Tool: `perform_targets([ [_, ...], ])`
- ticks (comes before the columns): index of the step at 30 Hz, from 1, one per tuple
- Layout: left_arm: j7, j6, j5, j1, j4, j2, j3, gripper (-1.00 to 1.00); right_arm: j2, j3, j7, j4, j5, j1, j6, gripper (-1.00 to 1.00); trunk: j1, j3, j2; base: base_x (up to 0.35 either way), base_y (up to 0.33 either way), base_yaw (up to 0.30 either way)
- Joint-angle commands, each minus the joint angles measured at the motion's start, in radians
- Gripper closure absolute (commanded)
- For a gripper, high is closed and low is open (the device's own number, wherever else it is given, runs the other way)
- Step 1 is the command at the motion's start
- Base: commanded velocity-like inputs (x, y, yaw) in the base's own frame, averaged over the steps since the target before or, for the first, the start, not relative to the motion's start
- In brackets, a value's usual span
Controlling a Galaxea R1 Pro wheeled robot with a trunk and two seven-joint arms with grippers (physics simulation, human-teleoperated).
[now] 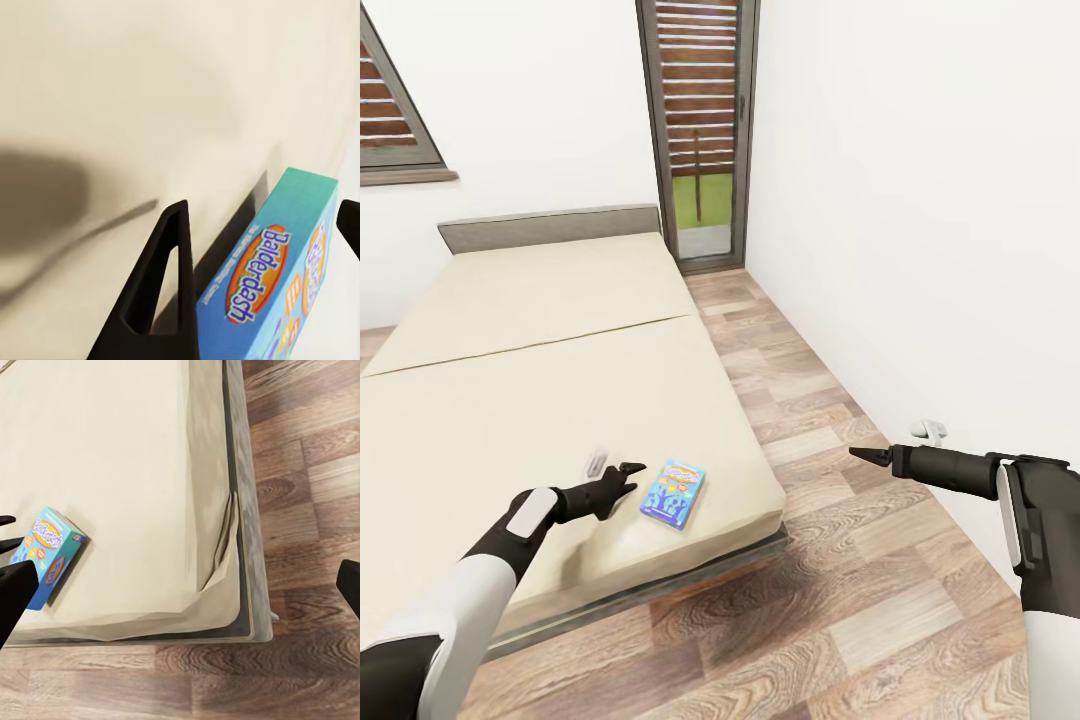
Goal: Put all the toys in the child's room - the three board games (two on the bed and one on the table), the two jigsaw puzzles on the table, and the tennis ball on the table - inside the toy box on the table in the child's room.
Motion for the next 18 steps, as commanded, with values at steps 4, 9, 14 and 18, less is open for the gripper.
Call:
perform_targets([
  [4, 0.0, 0.007, -0.019, -0.002, 0.004, -0.003, 0.002, -1.0, 0.0, -0.001, 0.01, -0.001, 0.01, -0.001, 0.005, -1.0, 0.0, -0.001, 0.0, 0.0, 0.0, -0.029],
  [9, 0.001, 0.008, -0.019, -0.003, 0.006, -0.006, 0.002, -1.0, 0.0, -0.001, 0.01, -0.001, 0.01, -0.001, 0.005, -1.0, 0.0, -0.001, 0.0, 0.0, 0.0, -0.119],
  [14, 0.001, 0.008, -0.019, -0.004, 0.007, -0.007, 0.001, -1.0, 0.0, -0.001, 0.01, -0.001, 0.01, -0.001, 0.005, -1.0, 0.0, -0.001, 0.0, 0.0, 0.0, -0.191],
  [18, 0.001, 0.008, -0.019, -0.005, 0.008, -0.007, 0.001, -1.0, 0.0, -0.001, 0.01, -0.001, 0.01, -0.001, 0.005, -1.0, 0.0, -0.001, 0.0, 0.0, 0.0, -0.225],
])
